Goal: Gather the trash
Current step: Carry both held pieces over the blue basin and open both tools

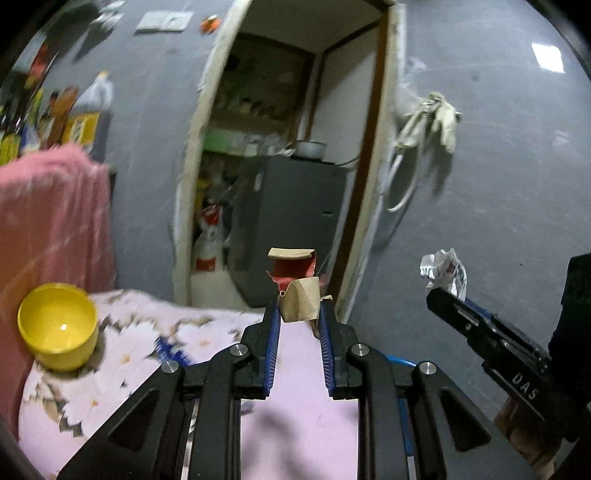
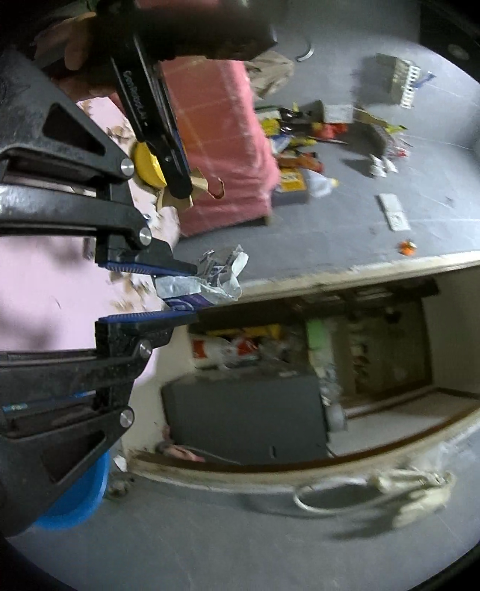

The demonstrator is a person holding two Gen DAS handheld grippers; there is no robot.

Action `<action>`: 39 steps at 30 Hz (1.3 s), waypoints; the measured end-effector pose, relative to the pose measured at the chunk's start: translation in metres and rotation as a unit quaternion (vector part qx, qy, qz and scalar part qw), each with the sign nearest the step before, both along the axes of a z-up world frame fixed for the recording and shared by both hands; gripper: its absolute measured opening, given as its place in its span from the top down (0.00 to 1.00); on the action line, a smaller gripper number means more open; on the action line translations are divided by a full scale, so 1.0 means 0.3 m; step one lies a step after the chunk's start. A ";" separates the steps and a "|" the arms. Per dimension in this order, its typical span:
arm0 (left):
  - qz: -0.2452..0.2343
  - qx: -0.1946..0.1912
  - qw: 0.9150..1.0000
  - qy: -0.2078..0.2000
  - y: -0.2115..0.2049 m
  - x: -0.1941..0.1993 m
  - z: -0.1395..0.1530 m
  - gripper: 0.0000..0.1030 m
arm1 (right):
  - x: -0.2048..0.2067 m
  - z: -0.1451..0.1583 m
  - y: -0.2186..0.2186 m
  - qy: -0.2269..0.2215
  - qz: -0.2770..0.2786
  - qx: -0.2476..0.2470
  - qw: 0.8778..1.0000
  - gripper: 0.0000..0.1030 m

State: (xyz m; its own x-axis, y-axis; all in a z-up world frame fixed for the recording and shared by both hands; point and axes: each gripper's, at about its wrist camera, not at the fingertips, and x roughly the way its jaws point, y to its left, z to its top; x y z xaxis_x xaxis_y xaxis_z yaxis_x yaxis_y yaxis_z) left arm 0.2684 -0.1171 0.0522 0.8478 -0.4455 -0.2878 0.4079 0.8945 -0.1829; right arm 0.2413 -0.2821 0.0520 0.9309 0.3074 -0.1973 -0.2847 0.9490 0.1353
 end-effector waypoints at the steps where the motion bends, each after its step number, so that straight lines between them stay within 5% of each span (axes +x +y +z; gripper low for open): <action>1: -0.005 0.002 1.000 -0.003 -0.016 -0.002 0.005 0.83 | -0.009 0.008 -0.018 -0.005 -0.007 0.000 1.000 0.75; 16: -0.091 0.037 0.995 0.011 -0.355 0.052 -0.023 0.83 | -0.058 -0.036 -0.332 0.006 -0.092 0.020 0.996 0.75; 25: -0.111 0.064 0.988 0.092 -0.480 0.160 -0.151 0.83 | 0.013 -0.177 -0.448 0.066 -0.117 0.035 0.990 0.73; 32: -0.122 0.096 0.973 0.172 -0.549 0.256 -0.283 0.78 | 0.078 -0.294 -0.496 0.127 -0.128 0.044 0.983 0.72; 39: -0.105 0.099 0.967 0.210 -0.532 0.306 -0.373 0.69 | 0.132 -0.387 -0.529 0.181 -0.135 0.052 0.973 0.55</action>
State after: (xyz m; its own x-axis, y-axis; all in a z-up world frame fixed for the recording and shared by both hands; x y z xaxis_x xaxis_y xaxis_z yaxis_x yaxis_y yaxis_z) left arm 0.3603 -0.2767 -0.0596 0.5343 -0.4954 -0.6850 0.5108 0.8348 -0.2054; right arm 0.2810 -0.4409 -0.0640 0.8557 0.0966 -0.5083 0.0580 0.9583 0.2798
